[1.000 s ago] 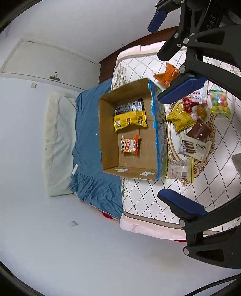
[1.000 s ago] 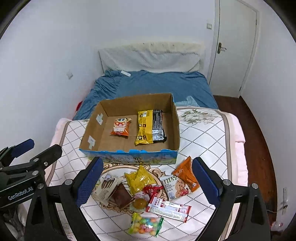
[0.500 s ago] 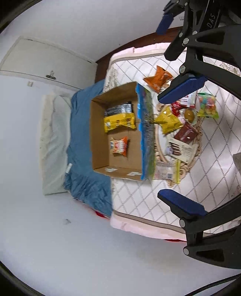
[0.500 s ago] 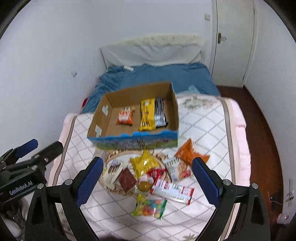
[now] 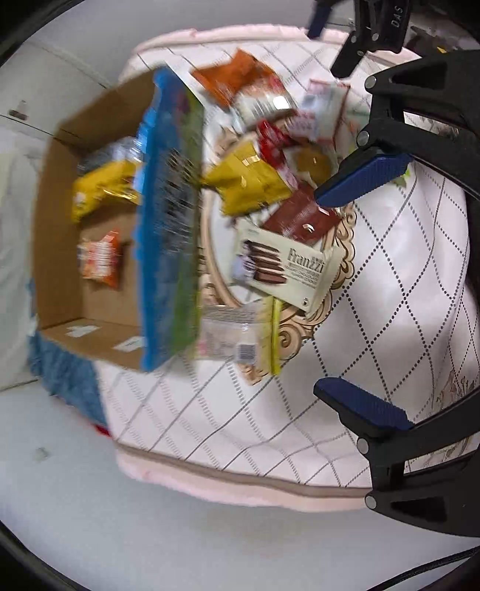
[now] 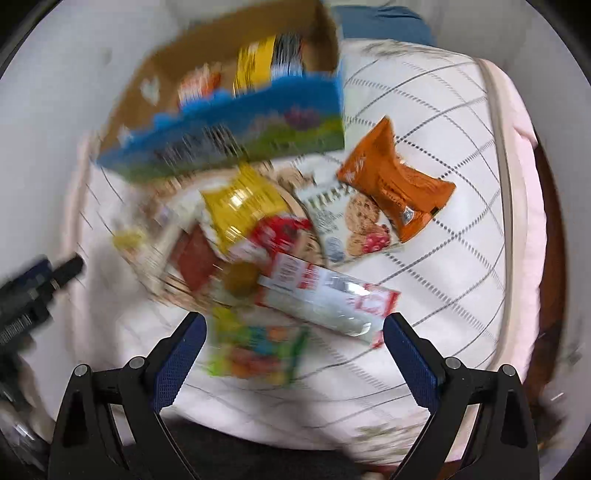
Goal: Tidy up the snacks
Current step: 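Withdraw both tools from the box back over the snack pile, then grasp the Franzzi cookie pack with the left tool while the right tool grasps the red spicy strip pack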
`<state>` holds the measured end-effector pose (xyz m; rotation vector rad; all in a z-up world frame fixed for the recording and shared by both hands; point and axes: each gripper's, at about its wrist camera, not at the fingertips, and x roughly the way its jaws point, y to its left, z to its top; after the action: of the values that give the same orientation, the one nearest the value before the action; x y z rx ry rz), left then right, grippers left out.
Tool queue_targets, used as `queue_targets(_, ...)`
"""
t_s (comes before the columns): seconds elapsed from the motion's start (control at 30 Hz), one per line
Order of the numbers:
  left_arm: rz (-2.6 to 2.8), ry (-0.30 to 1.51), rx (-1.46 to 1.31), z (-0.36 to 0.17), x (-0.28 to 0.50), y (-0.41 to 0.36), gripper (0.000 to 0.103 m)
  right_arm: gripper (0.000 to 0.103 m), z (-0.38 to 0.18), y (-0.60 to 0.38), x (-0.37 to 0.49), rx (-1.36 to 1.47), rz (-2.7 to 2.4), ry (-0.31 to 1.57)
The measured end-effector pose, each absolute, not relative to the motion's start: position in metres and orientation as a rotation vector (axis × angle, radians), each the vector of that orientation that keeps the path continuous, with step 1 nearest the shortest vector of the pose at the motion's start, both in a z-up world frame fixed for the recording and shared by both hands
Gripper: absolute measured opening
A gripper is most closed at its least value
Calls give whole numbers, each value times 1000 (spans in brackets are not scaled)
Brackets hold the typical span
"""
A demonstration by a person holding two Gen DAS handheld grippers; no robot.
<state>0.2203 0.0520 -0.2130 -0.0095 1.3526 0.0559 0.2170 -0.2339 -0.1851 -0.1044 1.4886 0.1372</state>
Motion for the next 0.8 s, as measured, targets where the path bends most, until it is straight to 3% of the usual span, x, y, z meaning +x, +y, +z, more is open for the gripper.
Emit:
queue_targets(0.13, 49, 1419, 17, -244, 227, 48, 94, 98, -225, -225, 234, -368, 192, 1579)
queue_targets(0.27, 23, 1457, 25, -261, 232, 42, 94, 77, -257, -212, 242, -554, 278, 1658)
queue_targets(0.4, 15, 1472, 18, -268, 238, 43, 94, 75, -286, -203, 247, -630, 343, 1728)
queue_targets(0.6, 20, 1491, -28, -274, 248, 56, 94, 75, -303, -211, 267, -466, 378, 1778)
queue_targets(0.8, -21, 1510, -2, -284, 262, 51, 94, 63, -303, -244, 270, -220, 269, 1777)
